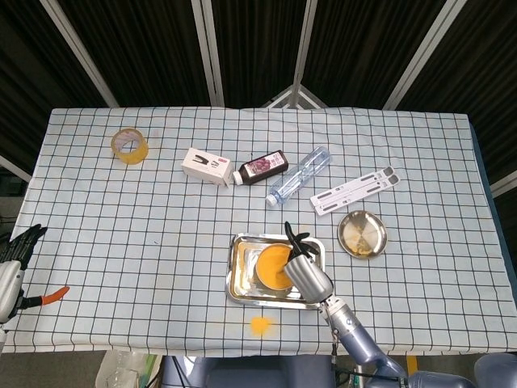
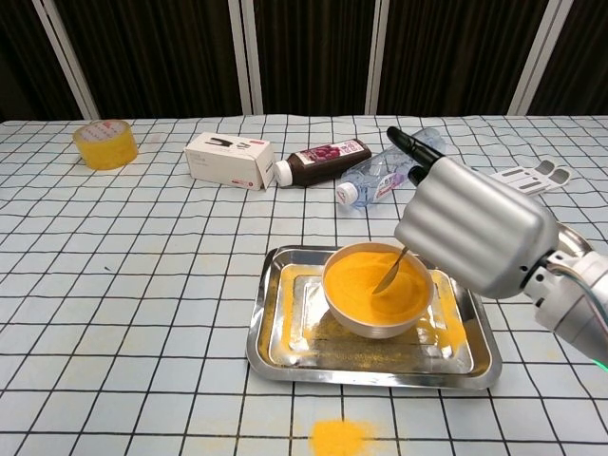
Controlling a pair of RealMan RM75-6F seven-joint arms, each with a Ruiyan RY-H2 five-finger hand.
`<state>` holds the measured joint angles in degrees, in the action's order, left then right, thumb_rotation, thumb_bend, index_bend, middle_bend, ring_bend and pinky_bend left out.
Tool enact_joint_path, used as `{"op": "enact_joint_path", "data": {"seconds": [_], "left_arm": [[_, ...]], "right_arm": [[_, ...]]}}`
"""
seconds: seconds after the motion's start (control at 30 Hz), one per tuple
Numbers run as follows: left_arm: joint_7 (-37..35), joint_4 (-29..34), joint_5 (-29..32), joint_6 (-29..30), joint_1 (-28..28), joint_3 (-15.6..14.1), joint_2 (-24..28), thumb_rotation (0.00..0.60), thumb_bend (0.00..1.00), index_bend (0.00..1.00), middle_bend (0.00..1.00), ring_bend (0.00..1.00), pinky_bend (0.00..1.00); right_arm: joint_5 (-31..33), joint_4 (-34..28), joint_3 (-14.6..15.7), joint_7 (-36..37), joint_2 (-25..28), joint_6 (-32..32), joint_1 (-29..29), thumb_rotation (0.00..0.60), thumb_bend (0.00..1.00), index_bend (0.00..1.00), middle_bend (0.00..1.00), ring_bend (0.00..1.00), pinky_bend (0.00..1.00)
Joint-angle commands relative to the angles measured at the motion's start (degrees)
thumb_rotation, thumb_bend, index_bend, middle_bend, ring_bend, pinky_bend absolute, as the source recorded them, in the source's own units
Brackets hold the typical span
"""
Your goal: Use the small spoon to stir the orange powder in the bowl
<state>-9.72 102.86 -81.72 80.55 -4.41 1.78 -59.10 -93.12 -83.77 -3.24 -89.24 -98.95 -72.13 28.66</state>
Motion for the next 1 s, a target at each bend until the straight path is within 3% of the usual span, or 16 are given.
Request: {"op": "enact_joint_path", "data": {"seconds": [0.03, 0.5, 1.0], "left_arm": [[0.0, 0.0, 0.0, 0.0, 0.0, 0.0, 0.0, 0.6, 0.0, 0.0, 0.0, 0.0, 0.0], [0.0, 0.0, -0.1, 0.0, 0.1, -0.1, 0.0, 0.6, 0.0, 0.0, 0.0, 0.0, 0.0], [-0.5, 0.1, -0.1, -0.2, 0.0, -0.1, 0.2, 0.6, 0.0, 0.0, 0.0, 0.0, 0.0]], "right_arm": [[-0.2, -0.7, -0.1, -0.2, 0.5, -0.1, -0.2, 0.6, 0.98, 0.89, 0.72, 0.39, 0.0], [0.5, 0.0, 1.3, 0.3, 0.8, -0.2, -2.2, 0.6, 0.98, 0.89, 0.72, 0.39, 0.0], [2.5, 4.1, -0.8, 0.1, -2.7, 2.1, -0.9, 0.6, 0.98, 0.89, 0.72, 0.39, 0.0]]}}
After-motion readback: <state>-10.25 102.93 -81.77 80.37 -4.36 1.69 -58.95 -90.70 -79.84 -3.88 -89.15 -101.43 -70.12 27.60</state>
